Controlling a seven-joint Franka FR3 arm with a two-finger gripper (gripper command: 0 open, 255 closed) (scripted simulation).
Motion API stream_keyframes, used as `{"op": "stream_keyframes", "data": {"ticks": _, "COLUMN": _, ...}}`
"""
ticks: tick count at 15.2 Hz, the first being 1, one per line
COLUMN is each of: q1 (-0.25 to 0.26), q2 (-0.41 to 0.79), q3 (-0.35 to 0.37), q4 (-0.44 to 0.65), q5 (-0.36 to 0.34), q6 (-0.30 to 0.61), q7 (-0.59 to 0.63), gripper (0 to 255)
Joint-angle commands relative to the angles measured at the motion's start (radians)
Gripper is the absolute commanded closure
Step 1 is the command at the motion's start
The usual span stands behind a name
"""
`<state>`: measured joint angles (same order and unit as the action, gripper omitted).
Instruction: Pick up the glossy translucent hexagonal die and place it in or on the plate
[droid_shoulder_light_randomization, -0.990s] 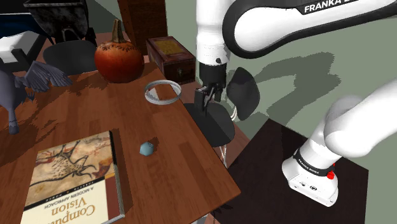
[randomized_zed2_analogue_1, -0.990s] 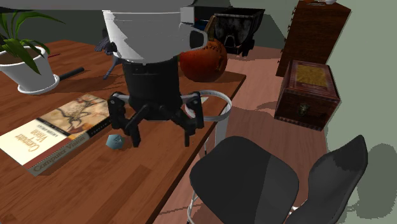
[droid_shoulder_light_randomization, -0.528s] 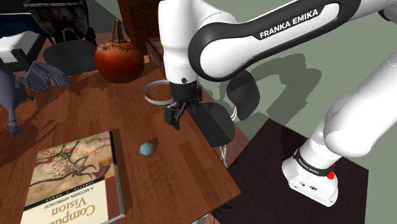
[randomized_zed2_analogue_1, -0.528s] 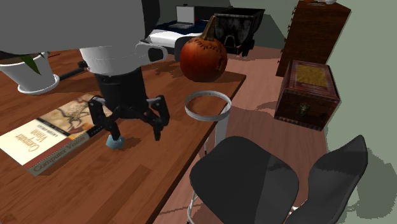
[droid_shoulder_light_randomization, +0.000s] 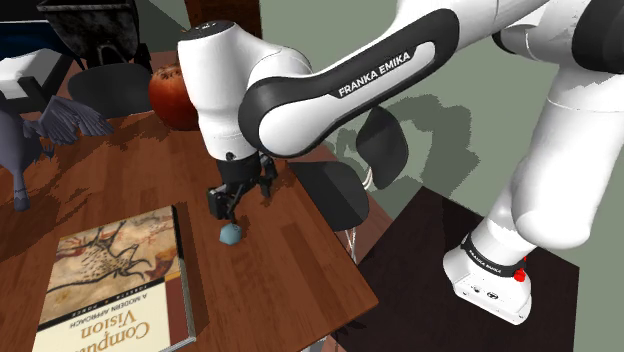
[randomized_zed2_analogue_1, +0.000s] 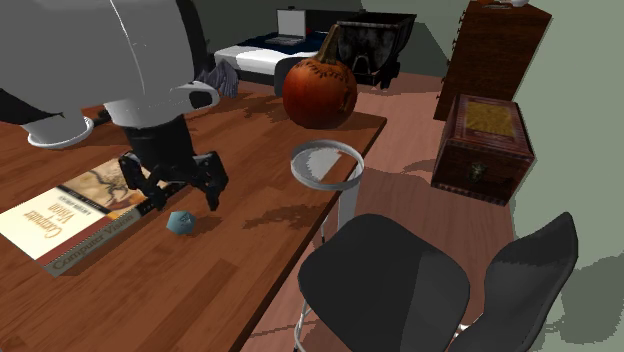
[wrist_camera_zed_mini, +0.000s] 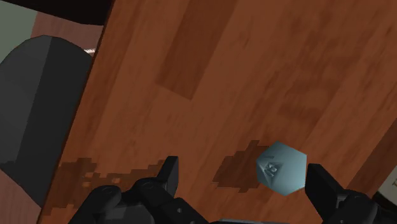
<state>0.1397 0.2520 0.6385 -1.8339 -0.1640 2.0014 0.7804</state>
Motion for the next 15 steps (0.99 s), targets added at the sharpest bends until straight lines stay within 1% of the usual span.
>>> {"op": "stream_keyframes", "data": {"ticks": 1, "q1": 0.054, "q2": 0.105, "q3": -0.010, "q4": 0.105, "q5": -0.072, "q6": -0.019, "q7": 0.072, "gripper": 0}}
{"op": "stream_keyframes", "data": {"ticks": 3, "q1": 0.101, "q2": 0.185, "q3": -0.027, "q4": 0.192, "q5": -0.118, "q6": -0.037, "q7": 0.111, "gripper": 0}}
{"op": "stream_keyframes", "data": {"ticks": 10, "q1": 0.107, "q2": 0.217, "q3": -0.044, "q4": 0.141, "q5": -0.142, "q6": 0.041, "q7": 0.127, "gripper": 0}}
{"op": "stream_keyframes", "data": {"ticks": 15, "q1": 0.108, "q2": 0.220, "q3": -0.045, "q4": 0.138, "q5": -0.144, "q6": 0.047, "q7": 0.128, "gripper": 0}}
